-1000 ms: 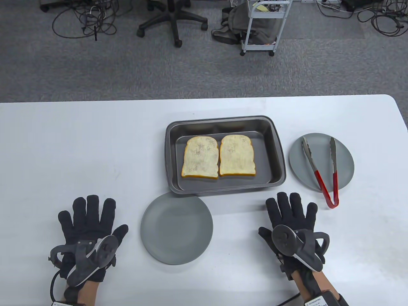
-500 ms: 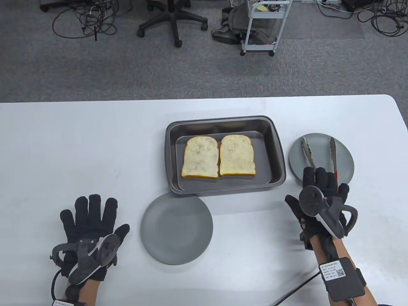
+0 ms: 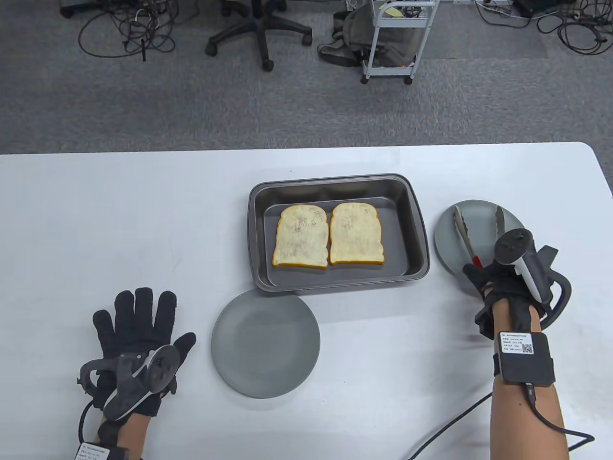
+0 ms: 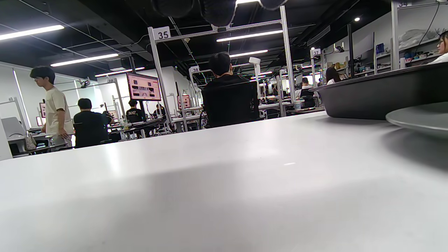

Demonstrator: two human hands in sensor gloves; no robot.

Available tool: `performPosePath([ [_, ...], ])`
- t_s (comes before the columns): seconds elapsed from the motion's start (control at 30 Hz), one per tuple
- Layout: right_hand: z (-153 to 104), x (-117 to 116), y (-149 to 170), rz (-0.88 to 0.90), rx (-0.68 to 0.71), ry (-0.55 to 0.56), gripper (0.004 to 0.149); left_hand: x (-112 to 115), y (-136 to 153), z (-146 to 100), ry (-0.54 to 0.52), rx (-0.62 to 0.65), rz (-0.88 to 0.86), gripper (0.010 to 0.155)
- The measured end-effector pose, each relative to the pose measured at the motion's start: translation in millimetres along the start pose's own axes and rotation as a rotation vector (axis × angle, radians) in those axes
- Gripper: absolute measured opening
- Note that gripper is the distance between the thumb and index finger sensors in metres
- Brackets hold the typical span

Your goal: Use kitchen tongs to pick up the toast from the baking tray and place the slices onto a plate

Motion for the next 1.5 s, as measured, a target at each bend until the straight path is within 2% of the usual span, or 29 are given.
performPosePath([
  [0.2,10,-11,-7,-0.138,-0.049,0.013,0.103,1,5,3,-0.002,-0.018,-0.024,0.086],
  [0.33,16,-21,-5,-0.125,-0.079,-0.037,0.097,1,6,3,-0.001,-0.021,-0.020,0.087],
  [0.47,20,-25,-3,-0.108,-0.092,-0.034,0.094,0,6,3,-0.008,-0.019,-0.019,0.087],
  [0.67,17,-15,-5,-0.077,-0.087,0.015,0.088,1,4,4,-0.008,-0.013,-0.017,0.086],
  [0.77,10,-1,-7,-0.018,-0.063,0.064,0.084,1,5,3,-0.013,-0.014,-0.020,0.086],
  [1.03,-25,40,-22,0.112,0.104,0.159,0.086,0,6,2,-0.024,-0.018,-0.031,0.086],
  [1.27,-77,49,-33,0.195,0.290,0.181,0.097,-4,4,0,-0.041,-0.014,-0.030,0.086],
  [1.3,-83,49,-35,0.206,0.311,0.173,0.092,-4,4,0,-0.043,-0.014,-0.029,0.086],
  [1.5,-117,48,-37,0.280,0.389,0.180,0.083,-7,5,-3,-0.057,-0.012,-0.033,0.086],
])
Point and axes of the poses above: the tracker on the back of each hand, its own y axis roughly to the little-finger side, its own z axis roughly from the wrist to the fingertips, x = y × z, the point moved 4 cm from there along z, roughly from the wrist to the fingertips, and after that the axes turned 7 degrees about z, right-handed, at the moved point
